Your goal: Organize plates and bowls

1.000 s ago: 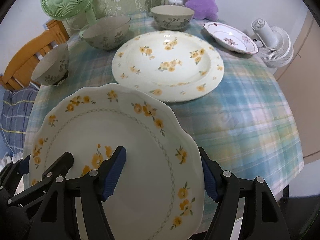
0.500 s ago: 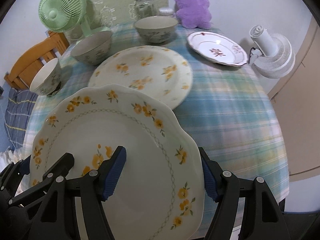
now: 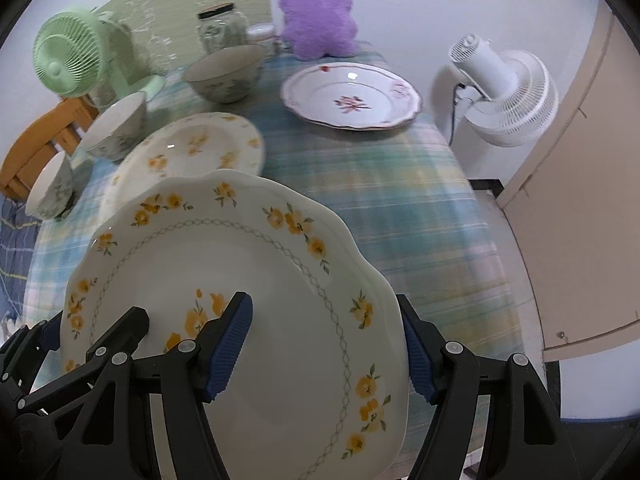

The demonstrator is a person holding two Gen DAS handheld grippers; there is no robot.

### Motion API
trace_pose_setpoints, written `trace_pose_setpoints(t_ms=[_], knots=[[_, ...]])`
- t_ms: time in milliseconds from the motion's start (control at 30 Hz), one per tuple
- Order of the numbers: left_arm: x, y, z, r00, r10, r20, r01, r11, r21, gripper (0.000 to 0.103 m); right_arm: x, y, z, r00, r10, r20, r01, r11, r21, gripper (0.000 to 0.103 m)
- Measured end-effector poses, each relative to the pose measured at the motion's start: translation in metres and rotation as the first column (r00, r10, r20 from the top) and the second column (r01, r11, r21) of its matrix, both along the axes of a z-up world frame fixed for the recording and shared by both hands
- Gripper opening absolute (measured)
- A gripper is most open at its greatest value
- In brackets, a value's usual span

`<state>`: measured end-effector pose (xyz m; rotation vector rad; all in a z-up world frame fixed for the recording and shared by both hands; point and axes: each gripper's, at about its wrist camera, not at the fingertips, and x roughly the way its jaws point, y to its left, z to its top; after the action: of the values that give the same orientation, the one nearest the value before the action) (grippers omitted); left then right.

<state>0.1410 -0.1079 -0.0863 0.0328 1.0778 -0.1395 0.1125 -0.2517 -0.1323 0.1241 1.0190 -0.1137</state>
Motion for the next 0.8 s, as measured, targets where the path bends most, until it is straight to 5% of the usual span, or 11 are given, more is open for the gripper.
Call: trace_pose_setpoints(t_ms=[400, 800], knots=[[0.015, -0.061, -0.023, 0.998, -0.028, -0.058, 0.029, 1.0, 0.006, 0.064, 0.009, -0.064, -0.023, 0.998, -0.04, -0.05, 0.04, 0.999, 0.004, 0.074], [0.025, -0.075, -0.043, 0.995, 0.021, -0.097, -0.018, 1.0, 0.023, 0.064, 0.024, -0.085, -0.046, 0.995, -0.027, -0.098, 0.03, 0.999, 0.033, 0.074]])
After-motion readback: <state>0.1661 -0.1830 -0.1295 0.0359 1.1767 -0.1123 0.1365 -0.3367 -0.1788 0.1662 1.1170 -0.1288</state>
